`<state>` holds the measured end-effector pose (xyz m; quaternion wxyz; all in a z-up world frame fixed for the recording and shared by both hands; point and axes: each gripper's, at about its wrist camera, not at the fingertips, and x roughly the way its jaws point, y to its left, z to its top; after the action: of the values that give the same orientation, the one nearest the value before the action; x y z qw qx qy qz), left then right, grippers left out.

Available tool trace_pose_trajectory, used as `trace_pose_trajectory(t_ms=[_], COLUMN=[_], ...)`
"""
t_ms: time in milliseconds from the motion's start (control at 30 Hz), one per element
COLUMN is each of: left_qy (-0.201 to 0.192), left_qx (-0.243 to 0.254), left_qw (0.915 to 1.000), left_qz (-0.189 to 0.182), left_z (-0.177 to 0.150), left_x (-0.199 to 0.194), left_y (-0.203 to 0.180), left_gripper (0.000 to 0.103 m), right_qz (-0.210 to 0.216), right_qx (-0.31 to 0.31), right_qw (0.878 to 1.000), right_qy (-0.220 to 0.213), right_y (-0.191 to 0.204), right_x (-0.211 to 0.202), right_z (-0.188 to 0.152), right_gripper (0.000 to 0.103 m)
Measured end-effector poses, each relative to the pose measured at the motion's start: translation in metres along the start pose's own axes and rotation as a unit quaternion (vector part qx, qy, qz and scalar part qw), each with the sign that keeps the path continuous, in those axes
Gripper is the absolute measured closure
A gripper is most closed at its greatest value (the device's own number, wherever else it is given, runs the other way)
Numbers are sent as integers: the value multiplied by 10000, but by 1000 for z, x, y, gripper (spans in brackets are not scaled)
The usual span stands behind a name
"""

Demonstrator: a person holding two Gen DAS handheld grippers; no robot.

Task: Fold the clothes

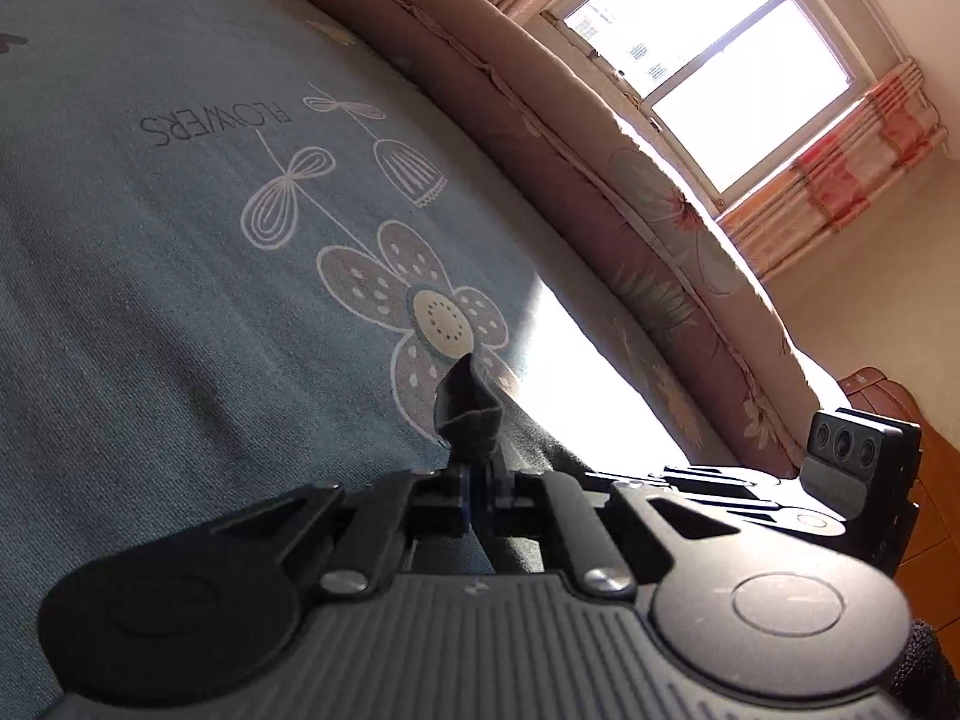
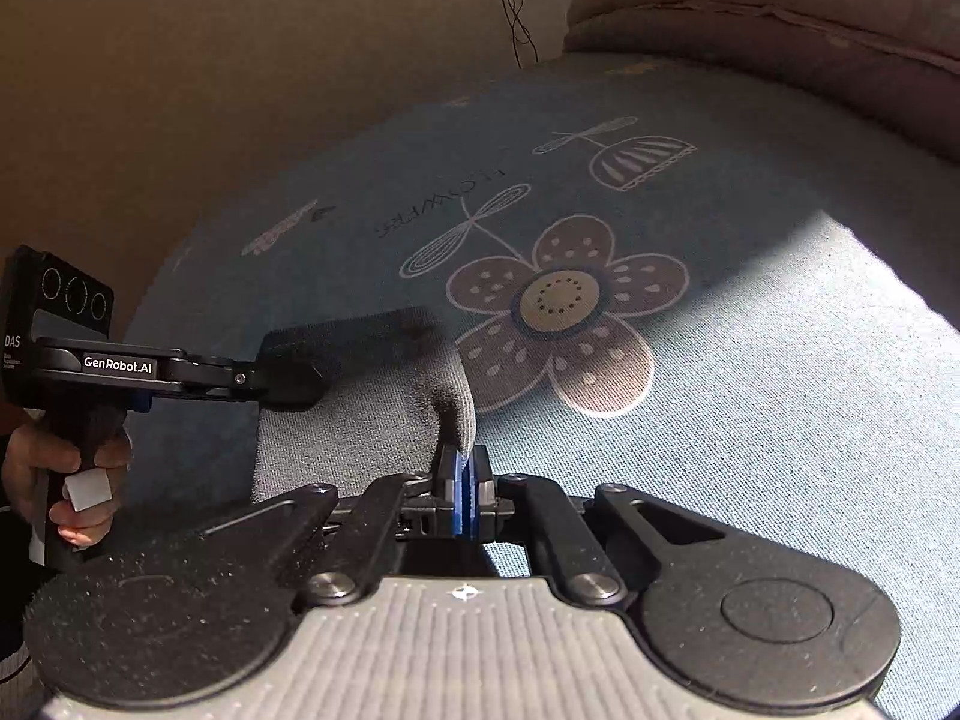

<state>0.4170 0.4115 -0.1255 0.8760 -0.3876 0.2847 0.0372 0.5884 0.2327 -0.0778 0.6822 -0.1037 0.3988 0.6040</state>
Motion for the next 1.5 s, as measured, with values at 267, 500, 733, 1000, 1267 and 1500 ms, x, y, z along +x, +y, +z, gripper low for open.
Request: trace_pose_trajectory(t_ms=[267,500,733,1000,1267,1500], left_qy=[200,366,953,990,1004,939], left_qx=[782,2762,3527,3880,4233,4515], left_qw=[9942,9595,9304,9148,8980,8866], left_qz=[711,416,282,529,660,361], left_z=[-19,-51,-102,-115,-134,-138], left_x=[-24,-15,29,12,21,3], left_y=[-1,-90,-123,-123,-146,-182], left_gripper=[88,79,76,73,62,62], right_qz=[-488,-1269,-1723,-3076,-2714,-2722], right_qx=[147,280,564,259,572,965], right_qw=[9987,9915,9818,9506,9598,9568], right_qy=[-32,56,560,329,423,340], right_y=[-9,-1,6,22,88,112], right_x=[-25,-134,-142,-174,-168,-213], right_z=[-26,-84,-161,-206,-257,-281], right_gripper=[90,82,82,79,68,64])
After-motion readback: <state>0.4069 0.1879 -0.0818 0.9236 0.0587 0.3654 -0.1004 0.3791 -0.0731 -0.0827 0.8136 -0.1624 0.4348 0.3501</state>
